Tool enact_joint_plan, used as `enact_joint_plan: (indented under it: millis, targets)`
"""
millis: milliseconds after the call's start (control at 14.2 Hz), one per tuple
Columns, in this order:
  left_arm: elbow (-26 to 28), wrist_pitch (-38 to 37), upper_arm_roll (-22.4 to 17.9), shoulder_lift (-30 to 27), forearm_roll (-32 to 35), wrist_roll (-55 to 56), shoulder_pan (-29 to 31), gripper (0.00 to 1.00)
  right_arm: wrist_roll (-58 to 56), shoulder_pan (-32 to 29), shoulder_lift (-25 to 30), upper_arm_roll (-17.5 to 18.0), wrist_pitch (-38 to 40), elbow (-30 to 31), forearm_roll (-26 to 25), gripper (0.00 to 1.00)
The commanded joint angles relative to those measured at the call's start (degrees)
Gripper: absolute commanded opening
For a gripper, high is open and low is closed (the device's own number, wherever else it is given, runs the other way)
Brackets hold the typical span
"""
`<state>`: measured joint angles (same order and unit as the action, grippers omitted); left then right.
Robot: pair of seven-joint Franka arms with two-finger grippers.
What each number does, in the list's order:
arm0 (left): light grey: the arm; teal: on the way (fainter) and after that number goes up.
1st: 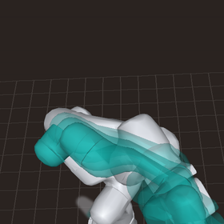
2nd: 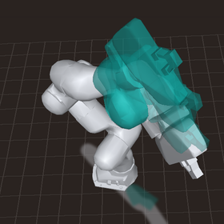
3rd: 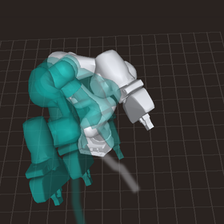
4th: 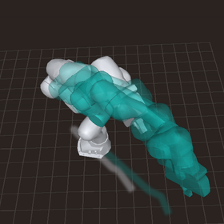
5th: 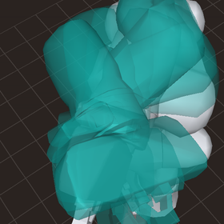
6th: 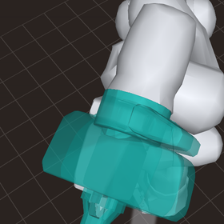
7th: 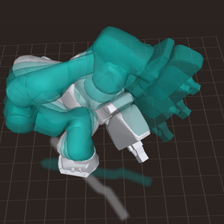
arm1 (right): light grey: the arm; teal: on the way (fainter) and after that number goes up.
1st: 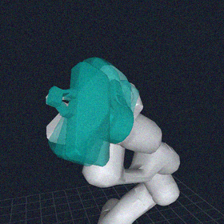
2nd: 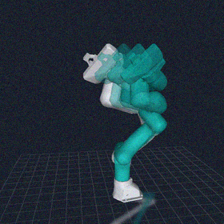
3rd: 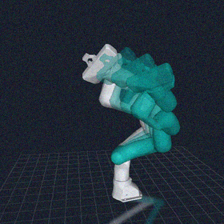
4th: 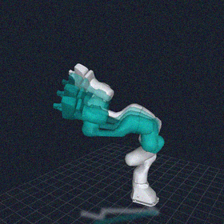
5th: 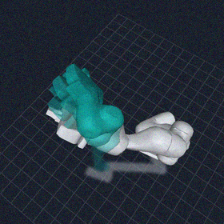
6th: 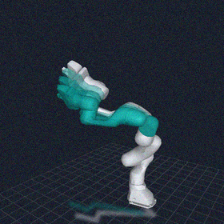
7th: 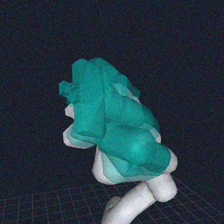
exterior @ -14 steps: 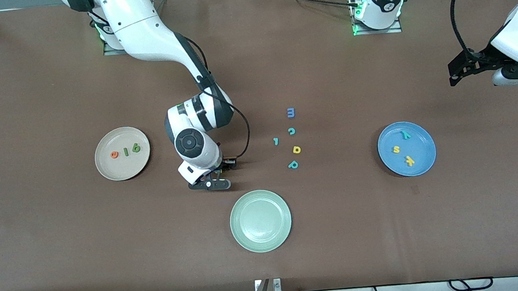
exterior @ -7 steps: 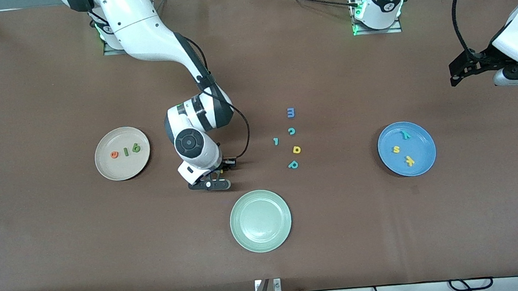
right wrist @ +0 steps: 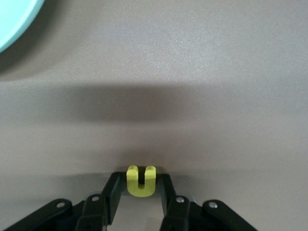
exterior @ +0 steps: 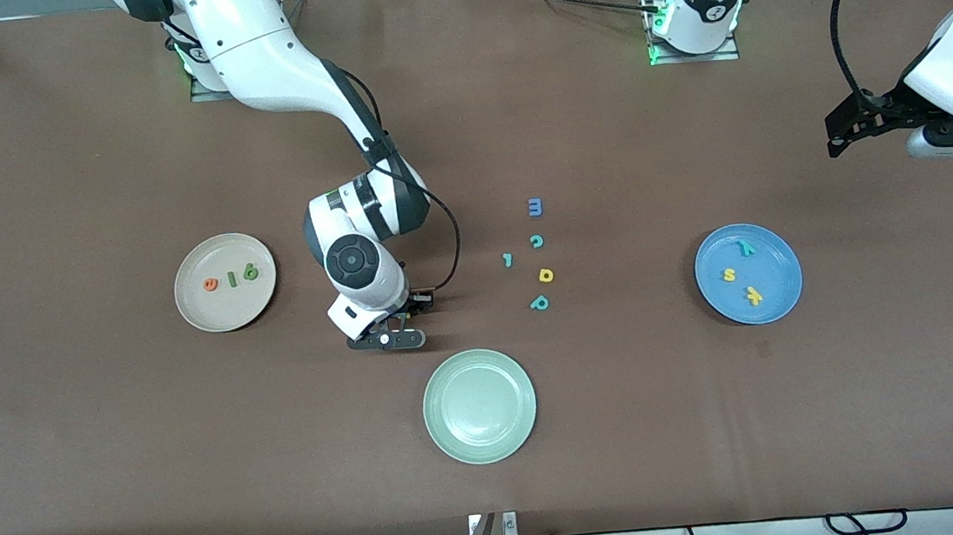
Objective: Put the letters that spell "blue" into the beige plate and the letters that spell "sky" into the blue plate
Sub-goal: 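Carry the yellow u to the beige plate and open the right gripper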
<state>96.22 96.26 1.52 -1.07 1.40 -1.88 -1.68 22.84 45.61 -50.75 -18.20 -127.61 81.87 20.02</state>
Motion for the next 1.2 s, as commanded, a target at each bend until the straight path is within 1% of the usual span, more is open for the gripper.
enact_joint_plan:
  millis: [0, 141, 211, 351, 562, 633, 773, 914, 1125]
  targets:
    - [-1.3, -1.2, -0.1, 0.5, -1.1, -1.1, 0.0, 1.00, 0.2, 0.0, -1.0, -0.1, 0.3, -0.9, -1.1, 0.35]
    - [-1.3, -1.2, -0.1, 0.5, -1.1, -1.1, 0.0, 1.00, 0.1, 0.0, -0.9, -0.1, 0.4, -0.9, -1.1, 0.24]
    - [-1.3, -1.2, -0.1, 0.5, -1.1, -1.2, 0.0, 1.00, 0.1, -0.1, -0.8, -0.1, 0.4, -0.9, -1.1, 0.22]
    - [-1.3, -1.2, -0.1, 0.5, -1.1, -1.2, 0.0, 1.00, -0.1, -0.4, -0.5, -0.1, 0.5, -0.9, -1.2, 0.20]
    - [-1.3, -1.2, -0.1, 0.5, -1.1, -1.3, 0.0, 1.00, -0.1, -0.3, 0.4, -0.5, 2.6, -0.8, -1.3, 0.20]
    - [-1.3, -1.2, -0.1, 0.5, -1.1, -1.3, 0.0, 1.00, 0.0, -0.3, 1.7, -1.5, 5.2, -0.7, -1.5, 0.20]
    - [-1.3, -1.2, -0.1, 0.5, -1.1, -1.3, 0.1, 1.00, -1.1, 0.4, 3.8, -5.1, 11.3, 0.4, -1.9, 0.21]
    - [-1.3, -1.9, -0.1, 0.5, -1.1, -1.5, 0.2, 1.00, -6.6, 0.2, 6.1, -7.9, 15.0, 2.8, -2.0, 0.21]
    - [-1.3, -2.3, -0.1, 0.5, -1.1, -1.4, 0.2, 1.00, -16.9, -1.1, 12.5, -10.9, 15.5, 11.9, -1.8, 0.21]
